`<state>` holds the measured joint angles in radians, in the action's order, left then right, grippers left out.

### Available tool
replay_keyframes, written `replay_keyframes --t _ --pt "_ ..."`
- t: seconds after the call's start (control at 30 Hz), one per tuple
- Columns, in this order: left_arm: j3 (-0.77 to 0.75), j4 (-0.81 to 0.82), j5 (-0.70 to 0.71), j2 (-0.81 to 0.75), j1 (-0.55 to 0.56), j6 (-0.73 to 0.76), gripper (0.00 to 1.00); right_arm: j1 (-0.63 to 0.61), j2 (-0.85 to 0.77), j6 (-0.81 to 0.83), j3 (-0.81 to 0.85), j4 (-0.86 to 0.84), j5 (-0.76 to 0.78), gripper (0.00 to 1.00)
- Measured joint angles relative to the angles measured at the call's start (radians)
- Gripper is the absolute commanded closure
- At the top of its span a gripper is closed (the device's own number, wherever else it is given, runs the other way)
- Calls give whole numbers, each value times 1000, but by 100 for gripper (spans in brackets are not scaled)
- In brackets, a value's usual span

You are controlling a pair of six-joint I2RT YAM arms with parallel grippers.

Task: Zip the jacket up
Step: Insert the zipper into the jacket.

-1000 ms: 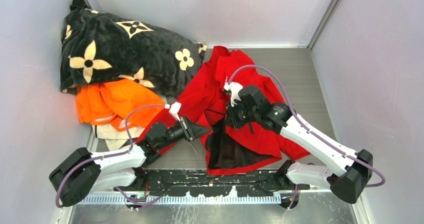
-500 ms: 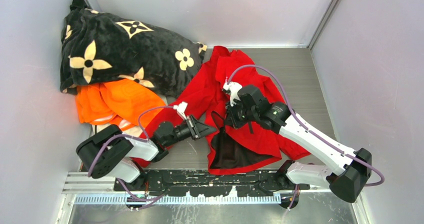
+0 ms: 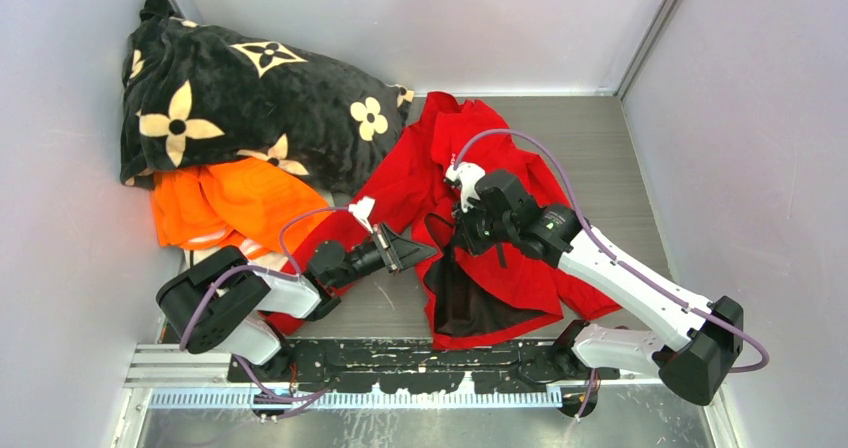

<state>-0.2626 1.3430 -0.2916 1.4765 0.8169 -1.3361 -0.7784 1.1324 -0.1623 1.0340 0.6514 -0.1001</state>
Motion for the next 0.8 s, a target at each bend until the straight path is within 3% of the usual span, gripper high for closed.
replay_keyframes --t 0.43,0.8 --pt "-2 -40 8 -41 2 13 97 -19 18 21 9 1 33 99" --pt "-37 -242 23 -182 27 107 97 -23 37 21 25 0 40 99"
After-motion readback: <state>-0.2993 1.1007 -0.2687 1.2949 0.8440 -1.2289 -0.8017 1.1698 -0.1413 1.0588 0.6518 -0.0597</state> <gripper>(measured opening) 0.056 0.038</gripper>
